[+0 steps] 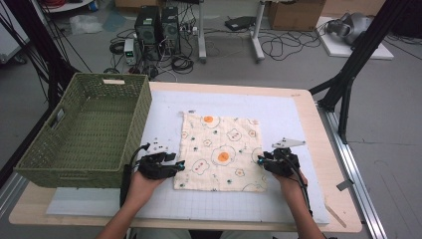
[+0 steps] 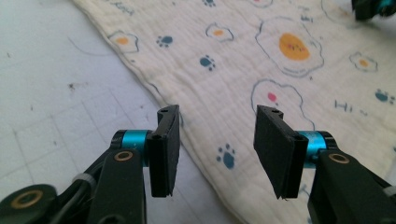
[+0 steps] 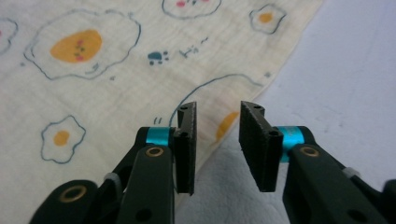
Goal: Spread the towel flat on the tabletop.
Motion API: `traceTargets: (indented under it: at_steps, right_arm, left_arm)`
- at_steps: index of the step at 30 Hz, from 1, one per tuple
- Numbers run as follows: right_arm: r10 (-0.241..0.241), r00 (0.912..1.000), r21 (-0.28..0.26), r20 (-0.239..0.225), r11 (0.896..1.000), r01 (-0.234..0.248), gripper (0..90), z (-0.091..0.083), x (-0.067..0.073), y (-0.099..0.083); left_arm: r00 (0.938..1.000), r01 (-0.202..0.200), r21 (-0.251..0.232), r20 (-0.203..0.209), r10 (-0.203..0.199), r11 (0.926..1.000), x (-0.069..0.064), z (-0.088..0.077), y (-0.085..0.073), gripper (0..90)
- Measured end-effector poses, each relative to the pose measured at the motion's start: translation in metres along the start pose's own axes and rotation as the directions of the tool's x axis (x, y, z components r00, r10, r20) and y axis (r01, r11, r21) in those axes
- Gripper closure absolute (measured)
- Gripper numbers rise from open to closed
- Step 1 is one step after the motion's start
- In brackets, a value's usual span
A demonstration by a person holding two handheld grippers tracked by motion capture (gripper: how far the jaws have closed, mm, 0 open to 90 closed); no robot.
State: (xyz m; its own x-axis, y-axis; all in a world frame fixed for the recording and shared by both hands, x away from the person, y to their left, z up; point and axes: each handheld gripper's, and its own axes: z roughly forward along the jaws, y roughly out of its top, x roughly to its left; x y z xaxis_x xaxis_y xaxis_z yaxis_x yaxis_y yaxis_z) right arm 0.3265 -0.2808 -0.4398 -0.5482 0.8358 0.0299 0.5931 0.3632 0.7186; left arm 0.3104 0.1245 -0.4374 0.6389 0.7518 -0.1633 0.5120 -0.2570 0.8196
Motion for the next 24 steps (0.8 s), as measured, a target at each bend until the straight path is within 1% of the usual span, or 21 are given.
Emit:
traceTargets:
  at_steps: [1,2,4,5,7,8,9,10,11,12,14,15,16,17,18,19,20,21,22,23,24]
  right_arm:
    - [-0.020,0.9998,0.017,0.004,1.000,0.020,72.3,0.003,0.001,0.000]
    - [-0.027,0.9996,0.010,0.002,1.000,0.027,74.2,0.003,0.002,-0.001]
    - [-0.030,0.9995,0.017,-0.006,0.999,0.030,82.4,0.002,0.001,-0.001]
    - [-0.042,0.9990,0.023,0.016,0.999,0.042,85.6,0.001,0.000,-0.001]
    - [-0.043,0.9978,0.050,0.050,0.998,0.040,88.5,-0.002,-0.001,-0.002]
    - [-0.030,0.9982,0.052,0.052,0.998,0.028,86.2,-0.004,-0.003,-0.004]
    - [-0.011,0.9981,0.052,0.061,0.999,0.007,80.2,-0.006,-0.004,-0.005]
    - [-0.007,0.9980,0.041,0.063,0.999,0.004,77.6,-0.009,-0.006,-0.007]
    - [-0.002,0.9984,0.018,0.056,1.000,0.001,75.3,-0.013,-0.008,-0.008]
    - [0.000,0.9985,-0.002,0.055,1.000,0.000,72.6,-0.016,-0.009,-0.009]
    - [0.009,0.9982,-0.063,0.059,0.998,-0.005,64.3,-0.026,-0.012,-0.010]
    - [0.013,0.9988,-0.092,0.048,0.996,-0.009,59.3,-0.031,-0.014,-0.011]
    - [0.018,0.9985,-0.129,0.052,0.992,-0.011,51.2,-0.036,-0.015,-0.012]
    - [0.018,0.9982,-0.142,0.057,0.990,-0.010,44.1,-0.039,-0.015,-0.012]
    - [0.017,0.9962,-0.152,0.085,0.988,-0.003,38.8,-0.042,-0.016,-0.012]
    - [0.014,0.9952,-0.152,0.097,0.988,0.001,35.7,-0.044,-0.017,-0.013]
    - [0.015,0.9948,-0.159,0.101,0.987,0.001,30.7,-0.046,-0.018,-0.013]
    - [0.023,0.9946,-0.165,0.101,0.986,-0.006,26.8,-0.047,-0.018,-0.014]
    - [0.026,0.9948,-0.172,0.099,0.985,-0.008,23.7,-0.049,-0.019,-0.015]
    - [0.024,0.9950,-0.173,0.097,0.985,-0.007,21.4,-0.050,-0.018,-0.016]
    - [0.013,0.9951,-0.176,0.099,0.984,0.005,20.2,-0.051,-0.018,-0.017]
  left_arm:
    - [1.0000,0.002,-0.005,-0.001,-0.002,1.0000,0.001,0.002,0.000,51.0]
    - [1.0000,-0.003,-0.005,-0.004,0.003,1.0000,0.002,0.003,0.000,51.0]
    - [0.9999,-0.009,-0.012,-0.011,0.009,0.9999,0.004,0.005,0.000,51.8]
    - [0.9999,-0.010,-0.018,-0.013,0.010,0.9998,0.004,0.005,0.000,51.8]
    - [0.9998,-0.010,-0.029,-0.020,0.009,0.9995,0.005,0.005,0.000,51.7]
    - [0.9997,-0.013,-0.031,-0.022,0.012,0.9994,0.006,0.005,0.000,51.3]
    - [0.9997,-0.012,-0.040,-0.022,0.011,0.9991,0.006,0.005,0.000,50.5]
    - [0.9996,-0.014,-0.049,-0.025,0.013,0.9987,0.006,0.004,0.000,49.4]
    - [0.9995,-0.015,-0.057,-0.027,0.014,0.9982,0.007,0.004,0.000,48.3]
    - [0.9996,-0.010,-0.076,-0.027,0.008,0.9970,0.007,0.004,0.000,46.8]
    - [0.9998,0.003,-0.099,-0.021,-0.005,0.9951,0.008,0.004,0.002,44.6]
    - [0.9998,0.011,-0.099,-0.017,-0.013,0.9951,0.008,0.006,0.005,42.4]
    - [0.9997,0.005,-0.098,-0.022,-0.007,0.9952,0.007,0.007,0.007,36.1]
    - [0.9993,0.001,-0.112,-0.037,-0.006,0.9937,0.006,0.007,0.013,30.1]
    - [0.9994,0.007,-0.125,-0.034,-0.011,0.9921,0.006,0.007,0.016,20.6]
    - [0.9996,0.018,-0.152,-0.018,-0.021,0.9881,0.007,0.007,0.019,17.4]
    - [0.9998,0.021,-0.170,-0.001,-0.022,0.9852,0.008,0.006,0.022,17.4]
    - [0.9996,0.028,-0.192,0.004,-0.028,0.9810,0.008,0.004,0.024,17.5]
    - [0.9994,0.036,-0.199,0.007,-0.035,0.9794,0.009,0.003,0.025,17.5]
    - [0.9995,0.030,-0.206,0.002,-0.031,0.9780,0.010,0.002,0.025,17.4]
    - [0.9996,0.029,-0.209,0.006,-0.029,0.9775,0.010,0.002,0.025,17.5]
